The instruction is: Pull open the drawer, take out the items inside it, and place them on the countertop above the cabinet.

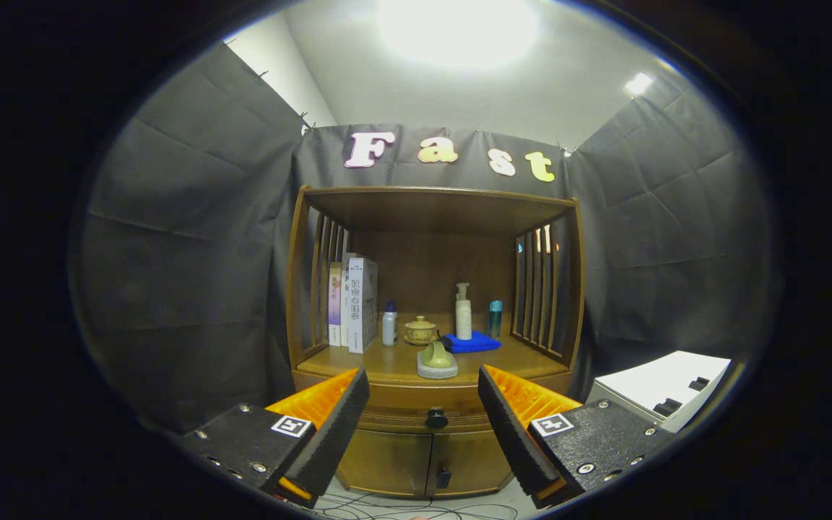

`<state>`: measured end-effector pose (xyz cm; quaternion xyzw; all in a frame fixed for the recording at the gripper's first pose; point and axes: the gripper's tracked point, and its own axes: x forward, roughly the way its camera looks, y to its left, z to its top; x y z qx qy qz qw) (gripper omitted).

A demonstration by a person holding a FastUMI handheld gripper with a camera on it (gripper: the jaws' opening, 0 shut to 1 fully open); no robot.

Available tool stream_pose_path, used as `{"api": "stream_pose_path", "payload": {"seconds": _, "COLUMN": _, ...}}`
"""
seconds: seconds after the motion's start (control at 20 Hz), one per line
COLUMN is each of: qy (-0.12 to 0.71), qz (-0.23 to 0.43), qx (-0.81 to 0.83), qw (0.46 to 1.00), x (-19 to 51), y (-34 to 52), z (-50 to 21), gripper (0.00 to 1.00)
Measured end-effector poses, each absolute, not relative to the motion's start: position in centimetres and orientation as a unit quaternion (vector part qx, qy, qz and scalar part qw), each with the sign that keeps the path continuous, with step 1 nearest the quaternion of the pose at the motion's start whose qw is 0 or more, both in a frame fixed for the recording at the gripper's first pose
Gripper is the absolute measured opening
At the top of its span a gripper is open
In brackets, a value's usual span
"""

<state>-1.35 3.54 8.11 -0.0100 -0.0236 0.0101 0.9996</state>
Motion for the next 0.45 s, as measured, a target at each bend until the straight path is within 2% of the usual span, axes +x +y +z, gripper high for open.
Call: {"api": "stream_pose_path", "payload": {"seconds": 0.45, "qy": -0.020, "qz": 0.001, "qx": 0.004, "qw": 1.000, "x": -1.39, "y": 2.61, "z": 7.92, "gripper": 0.95}}
